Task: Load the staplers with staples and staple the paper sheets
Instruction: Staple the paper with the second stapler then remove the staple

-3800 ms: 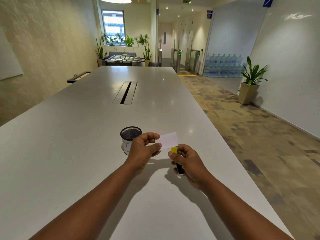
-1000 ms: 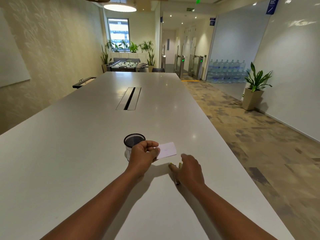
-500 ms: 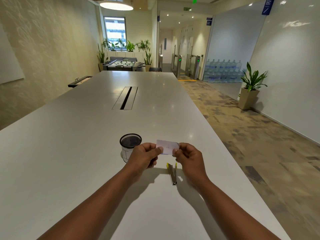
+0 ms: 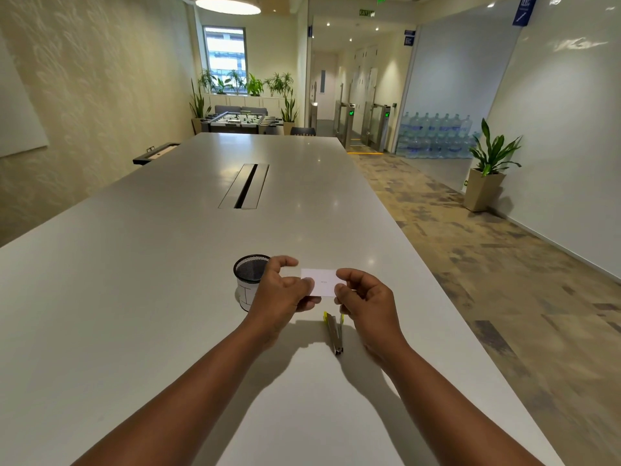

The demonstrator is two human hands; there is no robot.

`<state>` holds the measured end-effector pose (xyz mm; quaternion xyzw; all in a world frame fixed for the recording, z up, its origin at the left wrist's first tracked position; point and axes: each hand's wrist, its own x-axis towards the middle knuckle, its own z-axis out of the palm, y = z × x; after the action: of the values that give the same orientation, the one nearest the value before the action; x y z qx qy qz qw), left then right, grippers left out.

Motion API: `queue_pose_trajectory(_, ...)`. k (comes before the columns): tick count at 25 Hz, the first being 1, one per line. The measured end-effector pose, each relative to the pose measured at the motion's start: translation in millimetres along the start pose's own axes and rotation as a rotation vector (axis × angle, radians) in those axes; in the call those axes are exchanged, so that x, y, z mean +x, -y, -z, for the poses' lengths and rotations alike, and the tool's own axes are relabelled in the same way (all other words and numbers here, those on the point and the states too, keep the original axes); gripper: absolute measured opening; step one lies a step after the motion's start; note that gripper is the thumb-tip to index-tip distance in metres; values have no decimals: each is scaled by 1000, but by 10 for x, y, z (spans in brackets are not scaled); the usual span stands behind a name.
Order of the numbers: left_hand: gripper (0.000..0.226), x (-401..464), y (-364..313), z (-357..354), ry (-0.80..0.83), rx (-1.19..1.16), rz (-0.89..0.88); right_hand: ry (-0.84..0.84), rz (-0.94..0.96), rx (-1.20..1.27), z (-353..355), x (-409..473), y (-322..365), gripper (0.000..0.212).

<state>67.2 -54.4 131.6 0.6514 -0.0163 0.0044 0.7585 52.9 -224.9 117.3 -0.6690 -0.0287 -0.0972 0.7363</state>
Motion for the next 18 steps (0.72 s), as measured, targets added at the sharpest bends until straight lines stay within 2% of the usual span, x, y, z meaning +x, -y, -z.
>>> queue_pose_trajectory(2,35,-15,-41,-5,14,26,-54,-7,-8,-3,7,0,42,21)
queue_pose_trajectory(4,29,-32,-93,-6,39,17,-54,-14,-25,21,19,2,81,20)
queue_pose_trajectory(14,15,-73,-298,-62,-42,-275,120,31,-271,320,28,-6,311,11)
queue_pose_trajectory(18,14,-110,-343,-74,-46,-337,165,15,-295,403,21,-20,398,9)
